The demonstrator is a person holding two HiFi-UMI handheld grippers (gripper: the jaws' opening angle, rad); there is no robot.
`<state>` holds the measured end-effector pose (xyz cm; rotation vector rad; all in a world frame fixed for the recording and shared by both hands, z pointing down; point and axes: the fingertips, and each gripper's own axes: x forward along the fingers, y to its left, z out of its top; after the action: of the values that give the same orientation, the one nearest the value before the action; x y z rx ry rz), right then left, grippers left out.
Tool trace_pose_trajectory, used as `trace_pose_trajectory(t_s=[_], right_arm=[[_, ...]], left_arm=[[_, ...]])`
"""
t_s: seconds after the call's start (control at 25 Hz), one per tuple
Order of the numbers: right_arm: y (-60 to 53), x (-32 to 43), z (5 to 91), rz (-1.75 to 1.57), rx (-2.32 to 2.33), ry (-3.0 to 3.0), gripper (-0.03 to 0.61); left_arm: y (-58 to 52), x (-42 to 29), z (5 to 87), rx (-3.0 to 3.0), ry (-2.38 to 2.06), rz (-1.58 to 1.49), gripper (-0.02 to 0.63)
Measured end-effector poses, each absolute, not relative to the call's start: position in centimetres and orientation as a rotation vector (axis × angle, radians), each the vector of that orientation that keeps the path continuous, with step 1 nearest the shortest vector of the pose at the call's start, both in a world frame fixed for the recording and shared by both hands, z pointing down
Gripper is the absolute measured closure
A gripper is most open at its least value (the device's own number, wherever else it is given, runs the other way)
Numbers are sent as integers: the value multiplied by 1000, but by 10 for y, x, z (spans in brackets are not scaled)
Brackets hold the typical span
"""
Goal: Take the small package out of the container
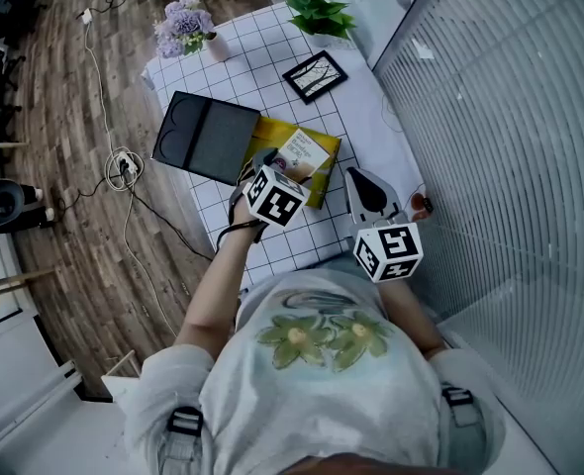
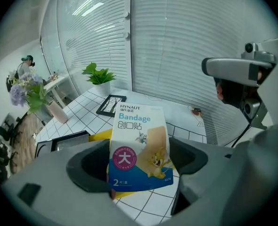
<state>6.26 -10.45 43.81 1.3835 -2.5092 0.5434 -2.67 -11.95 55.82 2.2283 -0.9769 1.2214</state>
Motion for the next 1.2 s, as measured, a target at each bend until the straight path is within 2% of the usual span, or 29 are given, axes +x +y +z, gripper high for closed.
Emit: trace_pose_trajectory(t_s=[1.2], right_arm=[[-93,66,435,536,1369,-2506,572]], left_arm=[[-98,-16,479,2354,-1038,1070,224]])
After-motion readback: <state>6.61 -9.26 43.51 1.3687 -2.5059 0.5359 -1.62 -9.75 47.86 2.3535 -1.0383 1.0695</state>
